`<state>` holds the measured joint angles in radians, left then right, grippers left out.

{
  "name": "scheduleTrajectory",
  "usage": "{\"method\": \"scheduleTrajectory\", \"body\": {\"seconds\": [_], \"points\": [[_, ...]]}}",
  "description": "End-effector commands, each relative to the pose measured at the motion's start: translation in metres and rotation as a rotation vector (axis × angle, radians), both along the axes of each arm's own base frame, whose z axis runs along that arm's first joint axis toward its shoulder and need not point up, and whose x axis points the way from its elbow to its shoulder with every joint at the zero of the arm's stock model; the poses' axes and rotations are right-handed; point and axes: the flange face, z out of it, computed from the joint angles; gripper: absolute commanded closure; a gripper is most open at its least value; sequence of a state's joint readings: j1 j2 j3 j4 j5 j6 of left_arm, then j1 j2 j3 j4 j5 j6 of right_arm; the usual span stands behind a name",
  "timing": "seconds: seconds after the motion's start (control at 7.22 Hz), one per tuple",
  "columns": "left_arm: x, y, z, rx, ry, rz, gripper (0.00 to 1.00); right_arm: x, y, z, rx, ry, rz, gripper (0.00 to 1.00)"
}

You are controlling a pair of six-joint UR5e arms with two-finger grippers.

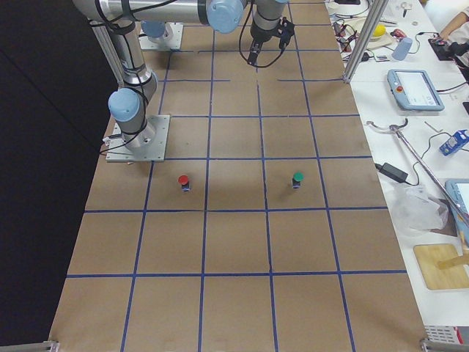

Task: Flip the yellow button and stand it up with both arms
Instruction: 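Hold the button out with the left gripper while the right gripper approaches its cap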

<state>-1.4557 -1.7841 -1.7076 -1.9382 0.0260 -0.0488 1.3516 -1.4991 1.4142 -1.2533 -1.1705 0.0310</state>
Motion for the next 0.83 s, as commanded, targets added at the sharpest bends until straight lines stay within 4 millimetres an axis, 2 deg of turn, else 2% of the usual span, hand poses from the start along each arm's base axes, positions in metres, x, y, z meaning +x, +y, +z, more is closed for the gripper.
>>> {"method": "scheduleTrajectory", "body": {"seconds": [0.0, 0.14, 0.28, 0.55, 0.69], "points": [[-0.027, 0.008, -0.010, 0.030, 0.138, 0.072, 1.00, 0.024, -0.010, -0.016, 0.093, -0.252, -0.061, 0.00], [-0.039, 0.014, -0.015, 0.047, 0.173, 0.083, 1.00, 0.030, -0.017, -0.019, 0.103, -0.342, -0.104, 0.00], [-0.045, 0.017, -0.017, 0.049, 0.173, 0.073, 1.00, 0.031, -0.027, -0.030, 0.117, -0.380, -0.124, 0.00], [-0.048, 0.022, -0.026, 0.070, 0.174, 0.069, 1.00, 0.042, -0.041, -0.032, 0.118, -0.550, -0.195, 0.00], [-0.054, 0.025, -0.027, 0.075, 0.176, 0.061, 1.00, 0.052, -0.052, -0.044, 0.129, -0.603, -0.197, 0.00]]}}
